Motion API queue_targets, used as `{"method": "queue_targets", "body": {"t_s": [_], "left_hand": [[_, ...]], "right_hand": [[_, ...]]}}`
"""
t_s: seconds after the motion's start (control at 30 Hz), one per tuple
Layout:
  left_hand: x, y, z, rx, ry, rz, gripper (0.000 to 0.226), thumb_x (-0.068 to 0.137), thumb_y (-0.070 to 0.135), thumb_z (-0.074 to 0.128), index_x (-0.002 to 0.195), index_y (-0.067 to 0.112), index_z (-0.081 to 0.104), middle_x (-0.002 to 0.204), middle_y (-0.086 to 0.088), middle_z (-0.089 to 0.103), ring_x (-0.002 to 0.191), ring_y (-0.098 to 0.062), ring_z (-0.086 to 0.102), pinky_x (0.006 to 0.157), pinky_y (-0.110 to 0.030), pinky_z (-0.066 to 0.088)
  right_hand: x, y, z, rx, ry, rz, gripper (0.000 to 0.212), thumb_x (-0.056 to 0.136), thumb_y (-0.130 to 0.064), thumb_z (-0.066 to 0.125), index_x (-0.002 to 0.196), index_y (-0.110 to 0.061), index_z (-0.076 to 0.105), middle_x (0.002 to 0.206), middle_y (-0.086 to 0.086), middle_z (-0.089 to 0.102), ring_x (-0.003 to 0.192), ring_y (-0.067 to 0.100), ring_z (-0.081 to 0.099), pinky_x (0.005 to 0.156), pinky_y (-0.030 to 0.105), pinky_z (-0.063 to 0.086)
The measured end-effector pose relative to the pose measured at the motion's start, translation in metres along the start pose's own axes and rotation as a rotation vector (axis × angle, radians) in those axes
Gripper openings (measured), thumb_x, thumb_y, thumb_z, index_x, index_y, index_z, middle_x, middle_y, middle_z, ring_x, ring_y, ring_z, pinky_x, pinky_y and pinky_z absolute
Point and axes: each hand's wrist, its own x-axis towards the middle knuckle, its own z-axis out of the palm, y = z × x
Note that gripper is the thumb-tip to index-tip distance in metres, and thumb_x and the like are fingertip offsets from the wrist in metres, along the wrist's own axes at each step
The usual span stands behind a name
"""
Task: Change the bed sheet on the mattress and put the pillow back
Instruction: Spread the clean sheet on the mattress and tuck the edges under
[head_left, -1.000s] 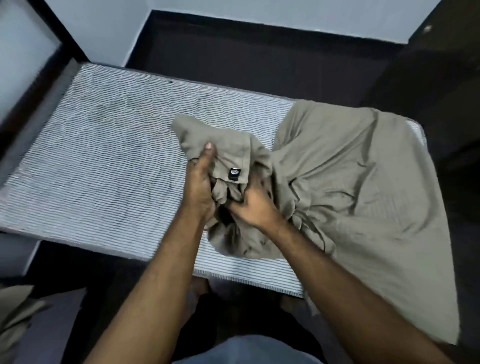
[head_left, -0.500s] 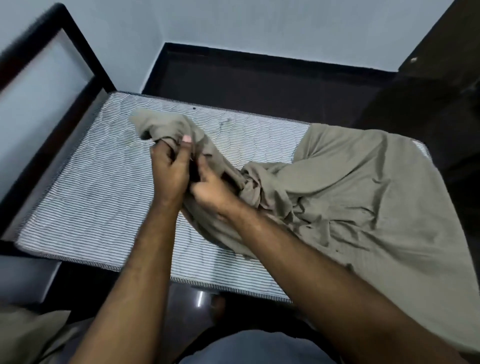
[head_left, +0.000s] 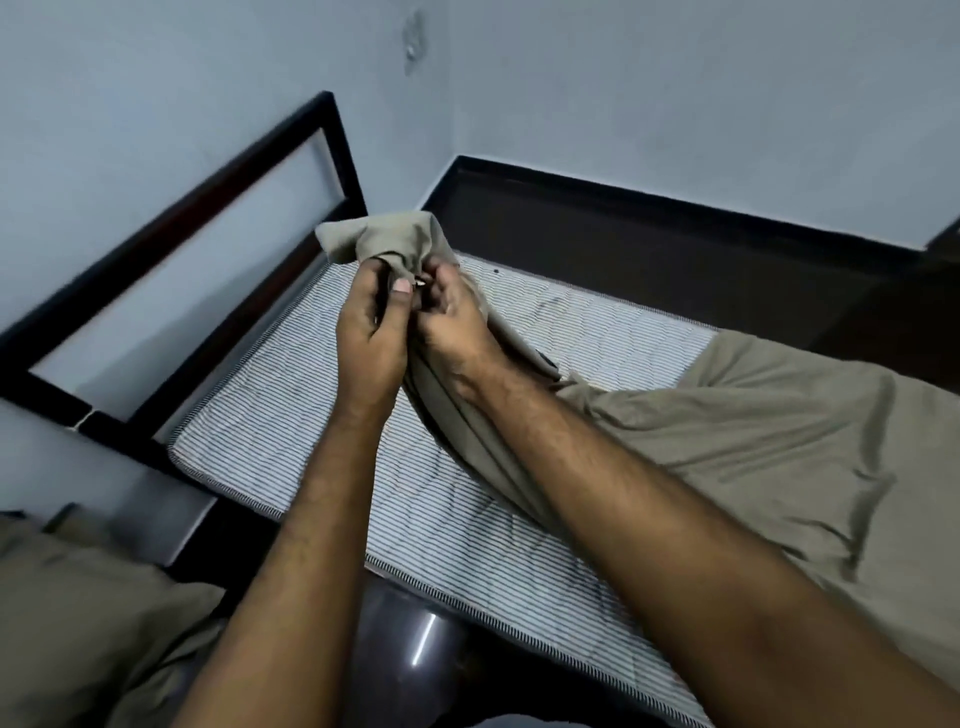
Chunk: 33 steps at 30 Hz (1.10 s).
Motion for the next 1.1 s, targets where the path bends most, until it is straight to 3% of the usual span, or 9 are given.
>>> {"method": "queue_targets", "body": {"t_s": [0.1, 0.17, 0.27, 0.5, 0.63, 0.77, 0.9, 1.0, 1.1], "left_hand": [[0.004, -0.004, -0.013, 0.264, 0.084, 0.054, 0.022, 0.1, 0.024, 0.057, 0.112, 0.007, 0.065, 0.115, -0.01, 0.063, 0.11, -0.026, 0.061, 0.1, -0.04, 0.049], [0.0, -0.017, -0.022, 0.505, 0.17, -0.073, 0.032, 0.095, 0.032, 0.057, 0.108, 0.004, 0.066, 0.115, -0.014, 0.06, 0.107, -0.03, 0.061, 0.094, -0.037, 0.049], [-0.015, -0.038, -0.025, 0.565, 0.294, -0.299, 0.046, 0.092, 0.036, 0.059, 0.119, 0.0, 0.064, 0.118, -0.021, 0.059, 0.105, -0.036, 0.062, 0.09, -0.037, 0.052], [-0.054, -0.058, 0.052, 0.485, 0.006, -0.301, 0.042, 0.097, 0.033, 0.06, 0.127, 0.004, 0.064, 0.121, -0.017, 0.067, 0.11, -0.029, 0.064, 0.095, -0.032, 0.05], [-0.068, -0.057, 0.098, 0.461, -0.104, -0.272, 0.033, 0.097, 0.025, 0.063, 0.121, 0.003, 0.068, 0.116, -0.015, 0.07, 0.106, -0.027, 0.066, 0.088, -0.025, 0.047], [-0.1, -0.042, 0.146, 0.357, -0.2, -0.26, 0.027, 0.098, 0.019, 0.061, 0.119, 0.003, 0.067, 0.11, -0.006, 0.071, 0.098, -0.018, 0.066, 0.085, -0.027, 0.052], [-0.158, -0.026, 0.197, 0.3, -0.341, -0.227, 0.024, 0.099, 0.02, 0.063, 0.115, 0.004, 0.069, 0.108, -0.009, 0.073, 0.097, -0.017, 0.068, 0.088, -0.031, 0.055], [-0.212, -0.01, 0.235, 0.294, -0.425, -0.236, 0.024, 0.098, 0.019, 0.063, 0.116, 0.003, 0.07, 0.109, -0.009, 0.073, 0.098, -0.018, 0.068, 0.087, -0.028, 0.053], [-0.277, 0.013, 0.271, 0.262, -0.492, -0.237, 0.026, 0.098, 0.021, 0.063, 0.117, 0.005, 0.07, 0.11, -0.007, 0.073, 0.099, -0.018, 0.069, 0.089, -0.033, 0.056]], "right_hand": [[0.008, -0.002, 0.008, -0.168, -0.154, 0.011, 0.055, 0.091, 0.011, 0.048, 0.142, -0.008, 0.047, 0.121, 0.006, 0.068, 0.113, 0.014, 0.066, 0.098, 0.025, 0.053], [0.008, 0.001, 0.002, -0.423, -0.261, 0.042, 0.051, 0.089, 0.0, 0.051, 0.139, -0.011, 0.051, 0.118, 0.0, 0.067, 0.109, 0.012, 0.065, 0.097, 0.028, 0.053], [0.002, 0.018, -0.022, -0.715, -0.266, 0.153, 0.047, 0.089, -0.008, 0.055, 0.136, -0.005, 0.051, 0.128, 0.016, 0.063, 0.116, 0.031, 0.061, 0.1, 0.045, 0.051], [-0.041, 0.055, -0.098, -0.761, -0.127, 0.301, 0.04, 0.096, -0.017, 0.058, 0.135, -0.009, 0.059, 0.134, 0.009, 0.063, 0.12, 0.025, 0.06, 0.1, 0.044, 0.052], [-0.063, 0.052, -0.14, -0.866, -0.077, 0.23, 0.039, 0.096, -0.016, 0.06, 0.135, -0.012, 0.061, 0.134, 0.006, 0.065, 0.121, 0.021, 0.06, 0.093, 0.029, 0.049], [-0.103, 0.044, -0.184, -0.866, 0.054, 0.234, 0.039, 0.091, -0.02, 0.061, 0.129, -0.015, 0.065, 0.128, 0.006, 0.068, 0.117, 0.022, 0.063, 0.096, 0.039, 0.053], [-0.169, 0.034, -0.236, -0.844, 0.146, 0.249, 0.034, 0.093, -0.02, 0.06, 0.125, -0.01, 0.066, 0.12, 0.008, 0.071, 0.109, 0.022, 0.066, 0.083, 0.029, 0.05], [-0.229, 0.036, -0.28, -0.801, 0.22, 0.266, 0.035, 0.092, -0.018, 0.059, 0.126, -0.013, 0.067, 0.118, 0.007, 0.072, 0.107, 0.02, 0.068, 0.089, 0.033, 0.054], [-0.297, 0.048, -0.331, -0.811, 0.261, 0.294, 0.044, 0.083, -0.034, 0.057, 0.124, -0.022, 0.067, 0.118, 0.006, 0.071, 0.107, 0.02, 0.068, 0.093, 0.04, 0.056]]}}
